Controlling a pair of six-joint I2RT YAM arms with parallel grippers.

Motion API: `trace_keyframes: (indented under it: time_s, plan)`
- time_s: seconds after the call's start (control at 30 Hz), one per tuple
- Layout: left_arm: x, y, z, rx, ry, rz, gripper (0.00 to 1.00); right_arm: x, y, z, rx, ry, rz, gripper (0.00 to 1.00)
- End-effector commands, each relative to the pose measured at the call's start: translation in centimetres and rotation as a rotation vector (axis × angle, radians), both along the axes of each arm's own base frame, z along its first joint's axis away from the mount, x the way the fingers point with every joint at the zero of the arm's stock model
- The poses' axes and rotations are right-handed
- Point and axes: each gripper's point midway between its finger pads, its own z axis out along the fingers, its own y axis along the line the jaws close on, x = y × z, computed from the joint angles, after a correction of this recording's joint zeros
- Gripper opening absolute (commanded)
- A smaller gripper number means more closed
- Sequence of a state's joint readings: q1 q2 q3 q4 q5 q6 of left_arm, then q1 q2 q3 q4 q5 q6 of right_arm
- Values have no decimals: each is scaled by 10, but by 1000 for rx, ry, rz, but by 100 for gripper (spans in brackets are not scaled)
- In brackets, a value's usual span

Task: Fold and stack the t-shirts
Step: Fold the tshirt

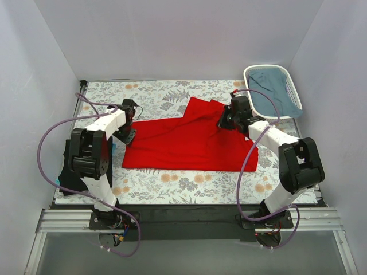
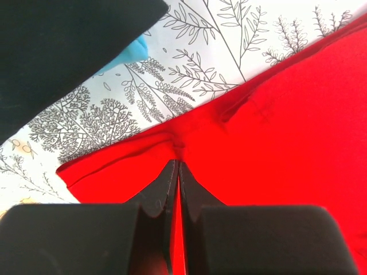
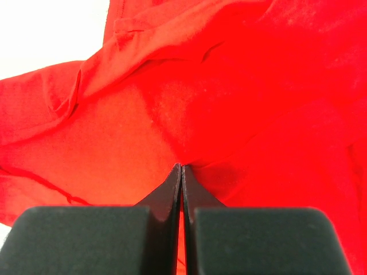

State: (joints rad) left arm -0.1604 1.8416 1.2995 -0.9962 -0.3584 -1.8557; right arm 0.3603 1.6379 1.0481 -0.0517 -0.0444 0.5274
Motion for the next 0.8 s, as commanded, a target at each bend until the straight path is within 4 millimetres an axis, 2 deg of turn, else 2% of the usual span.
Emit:
trace_keyframes:
  time_s: [0.0, 0.27, 0.53, 0.57, 0.77]
  plan:
    - [-1, 6, 24, 5, -65, 16, 0, 5, -5, 20, -3, -75, -20, 1]
    - [-6, 13, 37, 14, -90, 30, 0, 6, -7, 27, -1, -97, -26, 1]
    - [-13, 19, 34, 14, -77, 41, 0, 9, -10, 30, 1, -106, -33, 1]
    - [-12, 20, 34, 12, -78, 40, 0, 10, -16, 30, -15, -113, -58, 1]
    - [-11, 19, 31, 1, -77, 36, 0, 11, -21, 38, -8, -132, -69, 1]
